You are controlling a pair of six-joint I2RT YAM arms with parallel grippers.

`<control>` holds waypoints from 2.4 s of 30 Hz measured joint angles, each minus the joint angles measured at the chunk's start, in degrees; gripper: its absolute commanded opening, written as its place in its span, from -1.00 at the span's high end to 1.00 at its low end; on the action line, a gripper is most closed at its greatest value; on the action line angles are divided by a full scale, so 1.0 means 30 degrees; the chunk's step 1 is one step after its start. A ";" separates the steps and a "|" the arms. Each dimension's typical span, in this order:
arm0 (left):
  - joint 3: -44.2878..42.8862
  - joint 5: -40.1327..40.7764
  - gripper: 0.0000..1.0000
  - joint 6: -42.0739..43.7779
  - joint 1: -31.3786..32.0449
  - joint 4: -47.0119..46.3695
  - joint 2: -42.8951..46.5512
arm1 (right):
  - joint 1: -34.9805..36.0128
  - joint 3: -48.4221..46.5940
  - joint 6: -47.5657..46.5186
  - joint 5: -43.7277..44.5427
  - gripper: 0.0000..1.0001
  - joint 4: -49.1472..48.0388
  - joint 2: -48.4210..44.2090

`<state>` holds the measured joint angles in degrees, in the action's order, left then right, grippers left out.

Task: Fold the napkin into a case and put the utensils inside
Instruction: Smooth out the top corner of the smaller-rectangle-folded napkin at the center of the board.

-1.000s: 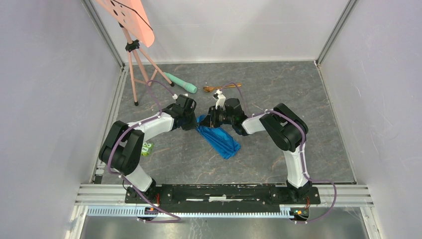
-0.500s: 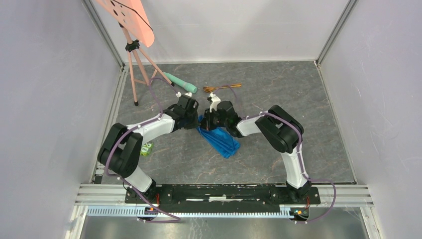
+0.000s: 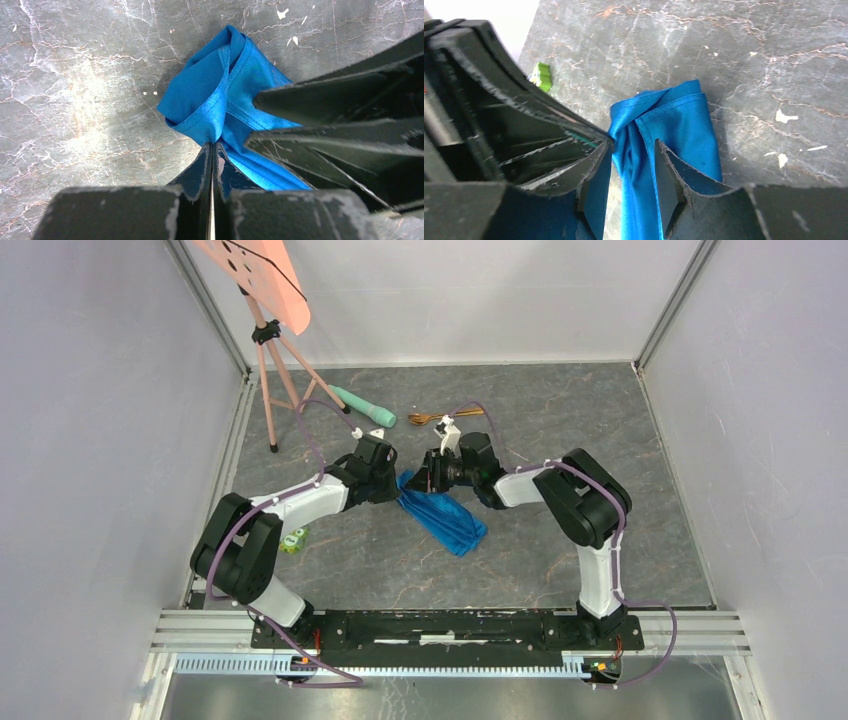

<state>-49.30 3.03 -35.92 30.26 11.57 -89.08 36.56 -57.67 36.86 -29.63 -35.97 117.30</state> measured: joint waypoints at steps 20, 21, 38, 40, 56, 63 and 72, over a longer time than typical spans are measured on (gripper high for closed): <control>0.0007 -0.0102 0.95 -0.0007 -0.0015 0.0182 -0.0022 | 0.1647 -0.1698 0.0780 0.0342 0.68 -0.0568 0.2463; 0.0007 -0.0080 0.95 -0.0007 -0.0029 0.0240 -0.0015 | 0.1676 -0.1698 0.0780 0.0342 0.63 -0.0568 0.2463; 0.0007 -0.0051 0.95 -0.0007 0.0000 0.0095 -0.0022 | 0.1129 -0.2645 -0.7577 0.2004 0.27 0.6637 -0.1479; 0.0007 -0.0051 0.95 -0.0007 0.0000 0.0095 -0.0022 | 0.1304 -0.3009 -0.8531 0.2616 0.22 0.7184 -0.1268; 0.0007 -0.0095 0.95 -0.0029 -0.0022 0.0160 -0.0437 | 0.3242 -0.3162 -1.1970 0.7133 0.34 0.8204 -0.0546; 0.0007 -0.0124 0.95 -0.0029 -0.0022 0.0095 -0.0437 | 0.3570 -0.3111 -1.2320 0.8094 0.61 0.7883 -0.0539; -0.0007 -0.0124 0.95 -0.0029 -0.0022 0.0095 -0.0444 | 0.3570 -0.2885 -1.1613 0.7359 0.55 0.8313 -0.1705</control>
<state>-49.32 2.66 -36.01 30.20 11.86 -90.41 47.27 -66.32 2.02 -7.55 -11.03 112.18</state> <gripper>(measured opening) 0.032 0.223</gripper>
